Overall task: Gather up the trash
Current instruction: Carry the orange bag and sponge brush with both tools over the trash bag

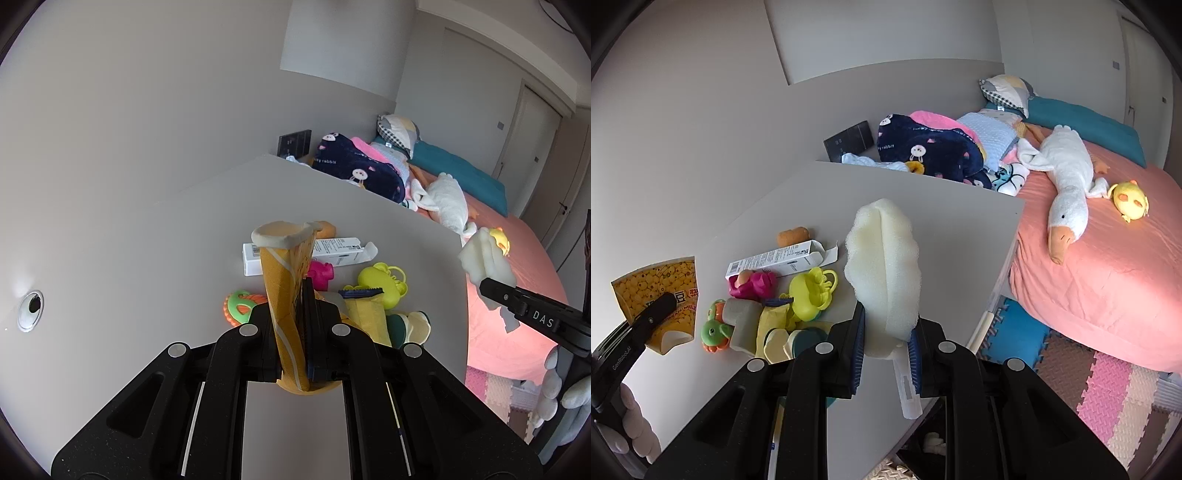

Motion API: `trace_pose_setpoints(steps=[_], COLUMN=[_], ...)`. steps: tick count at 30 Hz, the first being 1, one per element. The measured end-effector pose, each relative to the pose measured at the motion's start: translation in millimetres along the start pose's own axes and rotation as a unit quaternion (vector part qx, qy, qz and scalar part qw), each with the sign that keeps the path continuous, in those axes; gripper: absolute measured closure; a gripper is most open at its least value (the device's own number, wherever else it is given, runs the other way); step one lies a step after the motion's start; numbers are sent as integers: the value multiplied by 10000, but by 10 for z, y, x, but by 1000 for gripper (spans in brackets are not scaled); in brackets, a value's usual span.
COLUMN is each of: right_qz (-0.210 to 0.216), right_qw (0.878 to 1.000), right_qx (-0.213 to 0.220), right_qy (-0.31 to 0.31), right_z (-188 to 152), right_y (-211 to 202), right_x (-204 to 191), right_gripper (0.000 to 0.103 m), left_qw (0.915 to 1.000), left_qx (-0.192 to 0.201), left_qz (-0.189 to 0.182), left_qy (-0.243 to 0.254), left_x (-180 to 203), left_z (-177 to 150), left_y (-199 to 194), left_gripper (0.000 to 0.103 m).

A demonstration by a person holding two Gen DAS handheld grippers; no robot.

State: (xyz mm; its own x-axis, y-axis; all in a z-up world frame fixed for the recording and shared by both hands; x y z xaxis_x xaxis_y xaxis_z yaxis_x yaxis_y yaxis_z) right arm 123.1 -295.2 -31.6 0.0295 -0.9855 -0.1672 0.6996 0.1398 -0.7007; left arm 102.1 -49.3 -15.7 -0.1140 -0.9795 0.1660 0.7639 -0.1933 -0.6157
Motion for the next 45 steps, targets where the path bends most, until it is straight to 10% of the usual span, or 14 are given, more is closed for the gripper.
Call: trace_pose_setpoints(steps=[45], right_qz=[-657], right_qw=[9942], right_qx=[392], right_qy=[757], right_z=[-804], right_y=[-1250], right_x=[1016], right_gripper=[79], left_qw=[9866], left_qx=[-285], left_qz=[-1142], left_qy=[1131], left_x=[1732], left_z=[-540], left_y=[-356], left_gripper=[96])
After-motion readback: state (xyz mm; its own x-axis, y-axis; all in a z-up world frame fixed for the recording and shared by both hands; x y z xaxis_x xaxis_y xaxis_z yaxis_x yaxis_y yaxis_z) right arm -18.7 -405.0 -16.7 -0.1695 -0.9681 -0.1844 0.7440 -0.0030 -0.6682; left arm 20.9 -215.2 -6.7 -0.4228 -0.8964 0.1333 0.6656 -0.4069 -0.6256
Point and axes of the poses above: each gripper's, at about its wrist camera, not at the fingertips, and y roughly the way its jaws point, x to its right, z to its top, the point moved 4 cm from there along y, roughly the way its jaws point, and after that the axes turned 2 degrees about -z, right-handed, at the moved point
